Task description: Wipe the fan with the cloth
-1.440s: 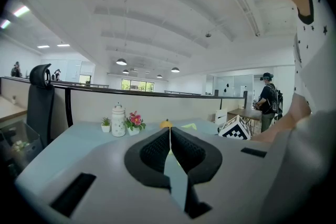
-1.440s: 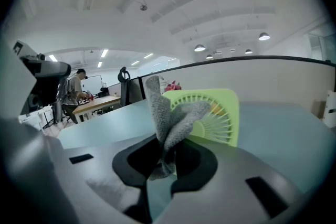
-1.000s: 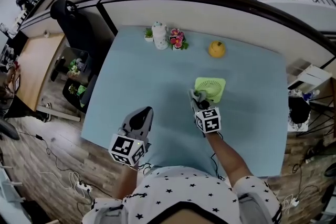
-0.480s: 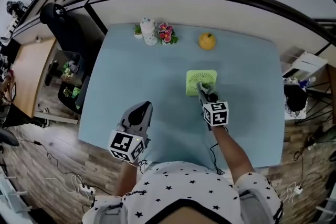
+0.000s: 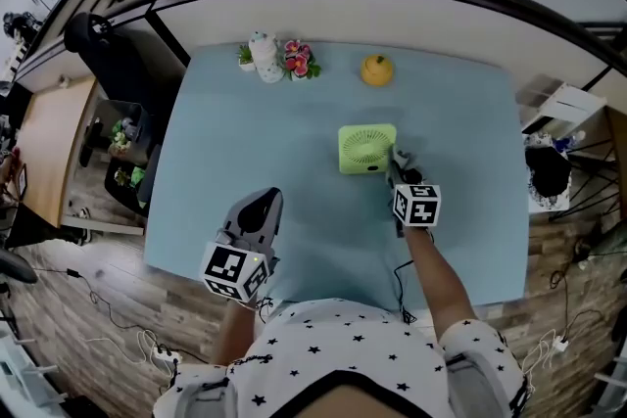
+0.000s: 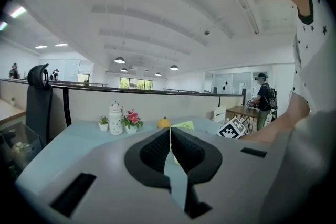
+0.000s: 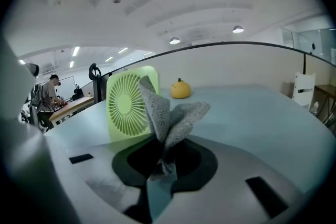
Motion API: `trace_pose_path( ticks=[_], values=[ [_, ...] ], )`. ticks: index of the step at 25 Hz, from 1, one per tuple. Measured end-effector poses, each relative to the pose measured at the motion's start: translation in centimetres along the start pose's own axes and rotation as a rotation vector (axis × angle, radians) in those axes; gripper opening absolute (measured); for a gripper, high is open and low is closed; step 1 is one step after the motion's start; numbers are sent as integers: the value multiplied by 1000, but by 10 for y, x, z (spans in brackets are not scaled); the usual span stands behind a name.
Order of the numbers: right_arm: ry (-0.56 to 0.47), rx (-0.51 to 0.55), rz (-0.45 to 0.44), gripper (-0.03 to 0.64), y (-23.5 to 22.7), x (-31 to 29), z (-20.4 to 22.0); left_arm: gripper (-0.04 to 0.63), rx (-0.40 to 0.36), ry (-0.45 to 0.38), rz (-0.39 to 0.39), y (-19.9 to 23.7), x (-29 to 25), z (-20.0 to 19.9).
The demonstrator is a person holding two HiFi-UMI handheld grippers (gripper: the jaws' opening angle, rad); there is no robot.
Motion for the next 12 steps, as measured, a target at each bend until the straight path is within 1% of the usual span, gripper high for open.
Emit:
trace_pose_path(
  ticks=[4, 7, 10, 12],
  values=[
    [-14, -14, -3, 52, 3, 0, -3, 31, 0, -5, 2, 0, 0, -1],
    [-50, -44, -12, 52, 8, 5, -10, 31, -1, -8, 0, 0, 1, -2],
    [-85, -34, -64, 52, 26, 8, -18, 32, 0, -6, -1, 0, 3, -1],
    [-86, 4, -122, 52, 45, 4, -18, 32, 2, -8, -2, 1, 3, 0]
  ],
)
Point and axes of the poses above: the fingertips, and each gripper's own axes: x backward along the fingers, y to its left, z out of its underside, the point moved 10 cm from there along x, backward along the fingers, and after that the axes turned 8 degrees about -y, right-handed, at the moved point
